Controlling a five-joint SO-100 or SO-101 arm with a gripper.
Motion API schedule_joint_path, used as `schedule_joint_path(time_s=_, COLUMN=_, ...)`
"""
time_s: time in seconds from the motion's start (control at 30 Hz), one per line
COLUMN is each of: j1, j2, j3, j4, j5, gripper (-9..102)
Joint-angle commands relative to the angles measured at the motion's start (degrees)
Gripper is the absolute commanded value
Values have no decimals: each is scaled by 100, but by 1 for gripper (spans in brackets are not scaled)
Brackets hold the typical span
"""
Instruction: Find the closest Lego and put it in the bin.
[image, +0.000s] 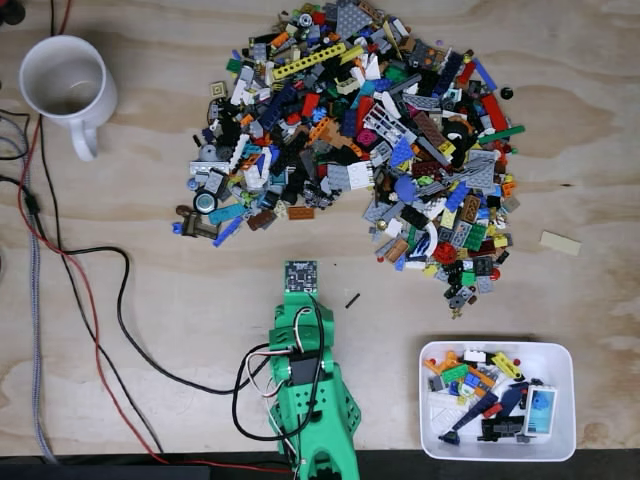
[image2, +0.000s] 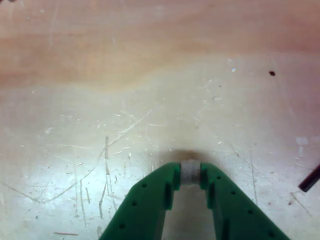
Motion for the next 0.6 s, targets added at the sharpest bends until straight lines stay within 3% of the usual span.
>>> schedule_joint_path(time_s=0.0, j1=79, j2=26, j3=-79, j4=26, j5=-35, gripper=0)
schedule_joint_path(time_s=0.2, j1=149, j2=-18, j3=-79, j4=-105, j5=-264, gripper=2)
schedule_joint_path(time_s=0.43, j1=114, j2=-2628, j3=-413, j4=-3067, j5=-1564, gripper=12)
schedule_joint_path(time_s=0.57, j1=-237, j2=-4157, j3=-844, j4=-4641, j5=-1784, gripper=14)
